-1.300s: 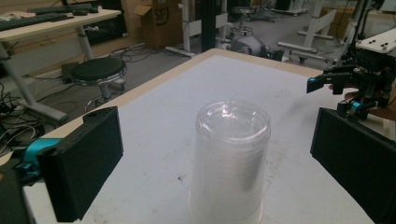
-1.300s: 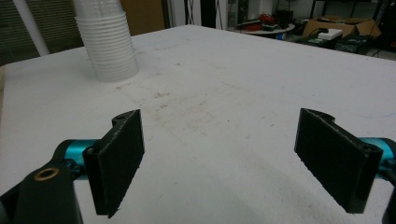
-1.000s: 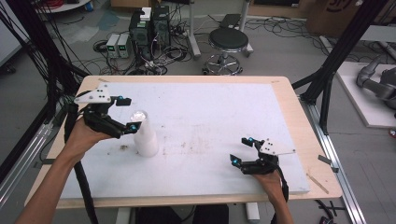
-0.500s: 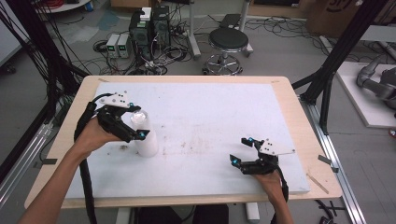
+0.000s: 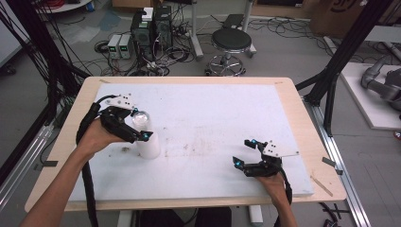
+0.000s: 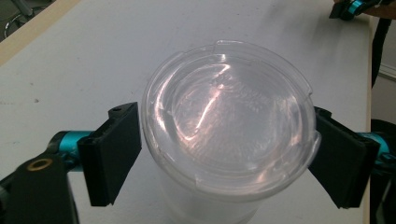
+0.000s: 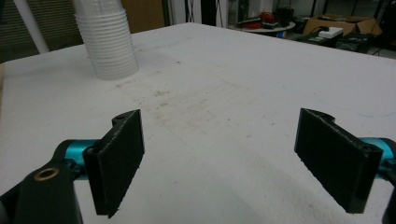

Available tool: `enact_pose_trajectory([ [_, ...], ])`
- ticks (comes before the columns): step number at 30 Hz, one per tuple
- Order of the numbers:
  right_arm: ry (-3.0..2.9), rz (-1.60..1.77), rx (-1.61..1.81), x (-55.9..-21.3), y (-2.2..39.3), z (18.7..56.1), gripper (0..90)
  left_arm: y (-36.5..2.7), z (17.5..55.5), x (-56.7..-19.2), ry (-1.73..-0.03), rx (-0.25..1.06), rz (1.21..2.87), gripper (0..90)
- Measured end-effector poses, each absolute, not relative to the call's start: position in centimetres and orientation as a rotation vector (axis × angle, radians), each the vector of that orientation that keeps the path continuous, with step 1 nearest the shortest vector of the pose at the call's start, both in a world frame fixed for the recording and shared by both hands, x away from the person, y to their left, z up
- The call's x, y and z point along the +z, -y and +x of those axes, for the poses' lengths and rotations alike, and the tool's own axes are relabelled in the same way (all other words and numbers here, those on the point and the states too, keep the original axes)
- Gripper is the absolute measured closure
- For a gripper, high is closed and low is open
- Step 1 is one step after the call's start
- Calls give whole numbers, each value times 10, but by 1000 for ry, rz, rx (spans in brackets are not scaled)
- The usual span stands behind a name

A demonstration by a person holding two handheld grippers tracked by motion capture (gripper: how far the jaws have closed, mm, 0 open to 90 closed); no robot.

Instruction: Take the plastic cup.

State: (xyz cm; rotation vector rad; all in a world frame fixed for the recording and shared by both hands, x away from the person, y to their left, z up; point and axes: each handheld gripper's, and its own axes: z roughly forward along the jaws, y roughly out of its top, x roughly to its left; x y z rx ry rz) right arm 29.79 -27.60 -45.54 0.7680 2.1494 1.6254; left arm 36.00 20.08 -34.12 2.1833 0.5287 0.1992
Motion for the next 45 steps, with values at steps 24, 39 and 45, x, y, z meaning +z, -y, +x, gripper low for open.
enact_pose_trajectory([
  [24, -2149, 769, 1622, -455, 276, 298, 160, -202, 363, -342, -545, 156, 2196, 354],
  [39, -2151, 763, 1620, -455, 276, 299, 160, -203, 361, -317, -520, 196, 2196, 354],
  [45, -2149, 761, 1620, -455, 276, 299, 160, -207, 357, -281, -493, 240, 2172, 363],
])
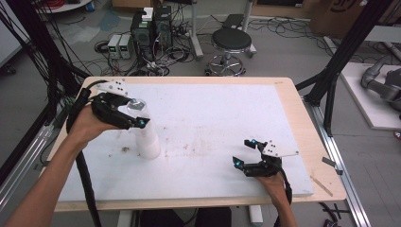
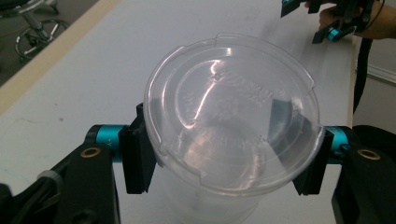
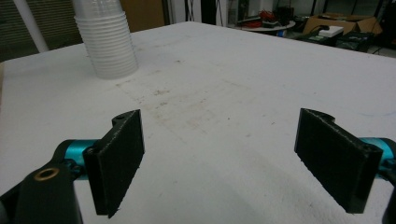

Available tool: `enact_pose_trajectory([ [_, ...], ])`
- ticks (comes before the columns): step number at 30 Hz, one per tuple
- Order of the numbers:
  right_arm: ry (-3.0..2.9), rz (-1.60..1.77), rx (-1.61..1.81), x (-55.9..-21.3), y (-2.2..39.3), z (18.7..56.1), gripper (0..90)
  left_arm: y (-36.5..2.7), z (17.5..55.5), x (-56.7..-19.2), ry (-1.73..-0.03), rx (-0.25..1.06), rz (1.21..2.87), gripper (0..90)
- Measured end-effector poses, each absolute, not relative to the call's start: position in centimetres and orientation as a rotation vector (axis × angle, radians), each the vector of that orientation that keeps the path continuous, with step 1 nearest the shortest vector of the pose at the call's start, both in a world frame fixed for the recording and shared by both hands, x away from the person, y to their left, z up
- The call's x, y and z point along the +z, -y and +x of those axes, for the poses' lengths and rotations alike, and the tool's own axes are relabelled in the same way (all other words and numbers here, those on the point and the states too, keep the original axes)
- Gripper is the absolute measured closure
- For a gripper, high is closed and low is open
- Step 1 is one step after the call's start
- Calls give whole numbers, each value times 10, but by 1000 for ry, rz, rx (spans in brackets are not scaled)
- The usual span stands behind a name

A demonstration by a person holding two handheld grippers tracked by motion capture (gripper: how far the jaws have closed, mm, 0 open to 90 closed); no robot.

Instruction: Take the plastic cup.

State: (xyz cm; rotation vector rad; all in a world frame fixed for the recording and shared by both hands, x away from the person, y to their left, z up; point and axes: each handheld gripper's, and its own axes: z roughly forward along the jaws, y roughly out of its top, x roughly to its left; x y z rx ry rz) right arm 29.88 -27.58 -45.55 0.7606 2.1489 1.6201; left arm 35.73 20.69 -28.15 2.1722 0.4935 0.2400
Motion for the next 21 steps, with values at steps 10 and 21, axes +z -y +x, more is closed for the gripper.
enact_pose_trajectory([
  [10, -2148, 767, 1621, -455, 276, 299, 160, -212, 349, -228, -468, 312, 2118, 380],
  [21, -2152, 777, 1631, -455, 276, 299, 160, -201, 321, -224, -404, 326, 2095, 381],
])
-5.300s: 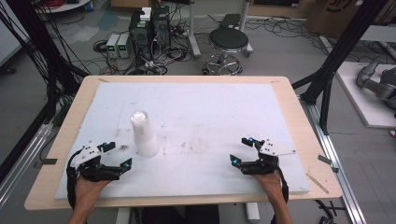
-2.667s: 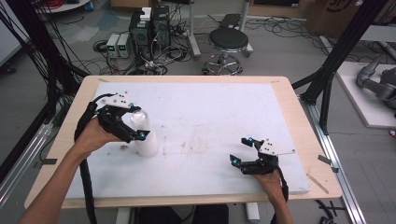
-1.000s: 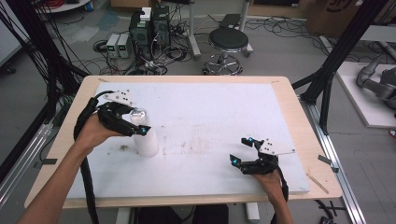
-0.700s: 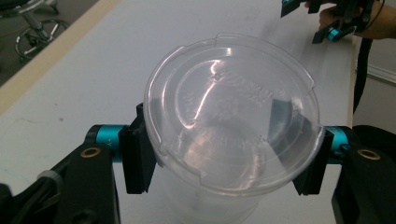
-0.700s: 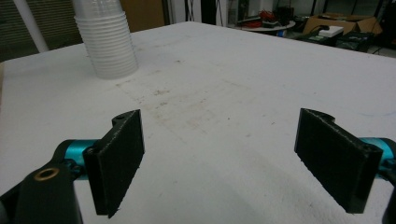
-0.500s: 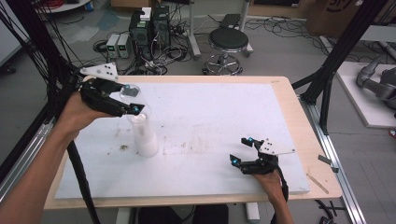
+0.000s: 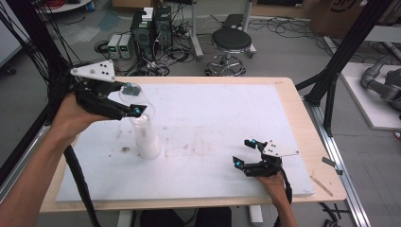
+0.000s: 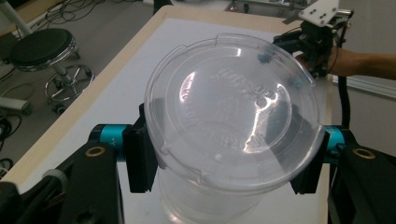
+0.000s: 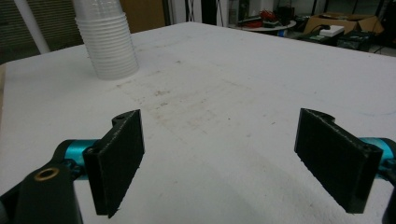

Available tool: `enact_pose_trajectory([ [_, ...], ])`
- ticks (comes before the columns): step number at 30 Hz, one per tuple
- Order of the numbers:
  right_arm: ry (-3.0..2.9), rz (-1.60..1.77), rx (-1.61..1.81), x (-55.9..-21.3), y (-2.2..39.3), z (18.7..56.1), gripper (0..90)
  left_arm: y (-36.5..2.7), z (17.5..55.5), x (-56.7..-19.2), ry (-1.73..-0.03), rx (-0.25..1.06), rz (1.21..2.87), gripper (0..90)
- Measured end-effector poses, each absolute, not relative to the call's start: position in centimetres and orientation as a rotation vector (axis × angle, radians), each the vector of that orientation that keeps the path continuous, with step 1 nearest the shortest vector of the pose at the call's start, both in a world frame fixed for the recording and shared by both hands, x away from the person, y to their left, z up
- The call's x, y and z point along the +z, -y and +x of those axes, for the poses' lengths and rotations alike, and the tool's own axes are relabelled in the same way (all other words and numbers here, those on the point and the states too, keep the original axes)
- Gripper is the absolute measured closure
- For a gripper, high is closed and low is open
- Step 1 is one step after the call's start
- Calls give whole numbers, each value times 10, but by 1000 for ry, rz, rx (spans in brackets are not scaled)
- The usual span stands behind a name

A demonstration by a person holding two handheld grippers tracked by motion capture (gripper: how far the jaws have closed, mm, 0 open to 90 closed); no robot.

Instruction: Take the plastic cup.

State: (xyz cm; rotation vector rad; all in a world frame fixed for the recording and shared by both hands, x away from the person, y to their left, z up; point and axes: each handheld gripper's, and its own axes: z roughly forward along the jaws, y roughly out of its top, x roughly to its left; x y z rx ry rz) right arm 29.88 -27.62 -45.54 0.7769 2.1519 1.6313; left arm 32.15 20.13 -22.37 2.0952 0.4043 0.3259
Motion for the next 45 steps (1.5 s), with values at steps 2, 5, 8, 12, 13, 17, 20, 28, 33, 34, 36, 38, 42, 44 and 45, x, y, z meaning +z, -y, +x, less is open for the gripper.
enact_pose_trajectory([
  [2, -2150, 775, 1631, -455, 276, 299, 160, -196, 312, -226, -392, 316, 2072, 382],
  [5, -2152, 772, 1626, -455, 276, 299, 160, -187, 300, -232, -370, 297, 2032, 383],
  [8, -2150, 773, 1627, -455, 276, 299, 160, -176, 288, -240, -342, 279, 2015, 383],
  [12, -2142, 770, 1630, -455, 276, 299, 160, -162, 274, -254, -301, 245, 1985, 383],
  [13, -2147, 777, 1629, -455, 276, 298, 160, -159, 271, -258, -292, 238, 1983, 383],
  [17, -2148, 767, 1623, -455, 275, 298, 160, -148, 263, -272, -276, 220, 1962, 383],
  [20, -2143, 767, 1632, -456, 277, 298, 160, -141, 261, -284, -269, 202, 1961, 383],
  [28, -2141, 780, 1652, -456, 278, 299, 160, -128, 256, -320, -286, 143, 1943, 383],
  [33, -2137, 780, 1650, -456, 278, 298, 160, -126, 254, -336, -301, 122, 1905, 383],
  [34, -2138, 779, 1648, -456, 278, 299, 160, -126, 254, -340, -300, 120, 1904, 383],
  [36, -2140, 774, 1644, -456, 277, 299, 160, -125, 254, -345, -301, 119, 1909, 383],
  [38, -2141, 769, 1642, -456, 277, 299, 160, -124, 254, -350, -300, 113, 1908, 383],
  [42, -2143, 770, 1632, -456, 277, 298, 160, -121, 256, -354, -286, 100, 1912, 383],
  [44, -2145, 772, 1632, -456, 276, 298, 160, -119, 258, -356, -276, 94, 1915, 383],
  [45, -2144, 768, 1629, -456, 276, 298, 160, -118, 259, -356, -280, 96, 1916, 383],
])
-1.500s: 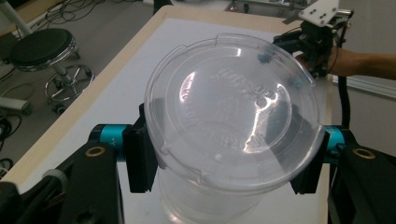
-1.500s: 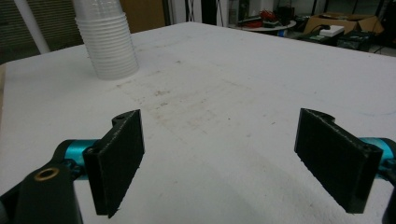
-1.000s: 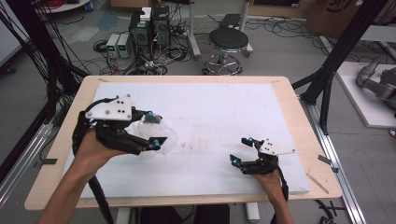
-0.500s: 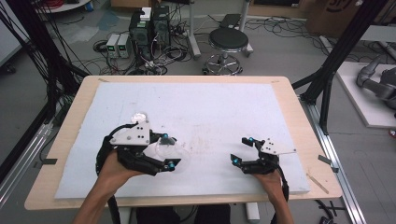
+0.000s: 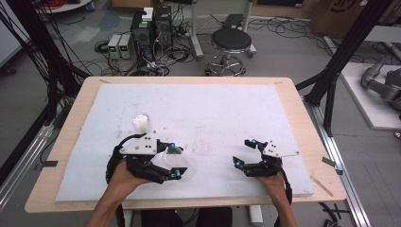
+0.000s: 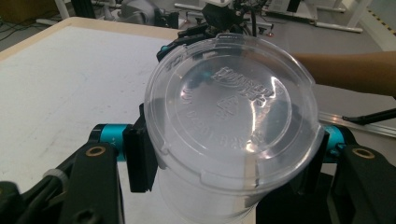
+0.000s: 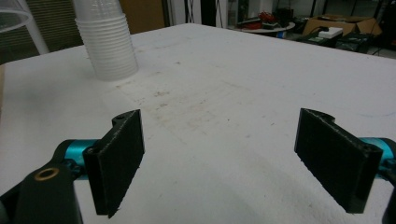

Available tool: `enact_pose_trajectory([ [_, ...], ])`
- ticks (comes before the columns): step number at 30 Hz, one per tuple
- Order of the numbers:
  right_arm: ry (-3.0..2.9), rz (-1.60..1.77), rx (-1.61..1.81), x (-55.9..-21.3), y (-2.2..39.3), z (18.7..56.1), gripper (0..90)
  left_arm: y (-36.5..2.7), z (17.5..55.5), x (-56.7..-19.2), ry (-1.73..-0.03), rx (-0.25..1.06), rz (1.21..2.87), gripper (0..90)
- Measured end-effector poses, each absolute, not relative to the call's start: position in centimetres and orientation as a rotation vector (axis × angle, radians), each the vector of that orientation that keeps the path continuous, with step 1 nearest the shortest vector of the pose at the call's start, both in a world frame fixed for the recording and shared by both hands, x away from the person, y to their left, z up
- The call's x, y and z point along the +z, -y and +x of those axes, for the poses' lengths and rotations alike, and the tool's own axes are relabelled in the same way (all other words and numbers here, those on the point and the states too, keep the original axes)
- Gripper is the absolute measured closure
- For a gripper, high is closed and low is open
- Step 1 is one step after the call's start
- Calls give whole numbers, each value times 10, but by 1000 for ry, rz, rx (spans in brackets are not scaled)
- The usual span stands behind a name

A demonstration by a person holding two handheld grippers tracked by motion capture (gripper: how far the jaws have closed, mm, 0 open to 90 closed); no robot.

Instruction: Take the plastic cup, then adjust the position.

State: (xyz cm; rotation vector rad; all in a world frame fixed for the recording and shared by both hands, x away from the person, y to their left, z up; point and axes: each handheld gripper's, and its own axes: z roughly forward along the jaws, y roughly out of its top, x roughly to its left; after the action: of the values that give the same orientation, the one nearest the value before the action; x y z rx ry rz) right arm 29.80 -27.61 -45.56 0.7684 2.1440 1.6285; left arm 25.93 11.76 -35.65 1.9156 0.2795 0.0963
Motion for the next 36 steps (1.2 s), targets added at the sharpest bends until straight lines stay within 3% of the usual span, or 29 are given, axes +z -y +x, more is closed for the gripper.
enact_pose_trajectory([
  [26, -2170, 713, 1744, -454, 281, 300, 159, -119, 267, -362, -304, 125, 1909, 383],
  [36, -2254, 492, 1855, -418, 269, 300, 159, -122, 273, -370, -298, 121, 1855, 383],
])
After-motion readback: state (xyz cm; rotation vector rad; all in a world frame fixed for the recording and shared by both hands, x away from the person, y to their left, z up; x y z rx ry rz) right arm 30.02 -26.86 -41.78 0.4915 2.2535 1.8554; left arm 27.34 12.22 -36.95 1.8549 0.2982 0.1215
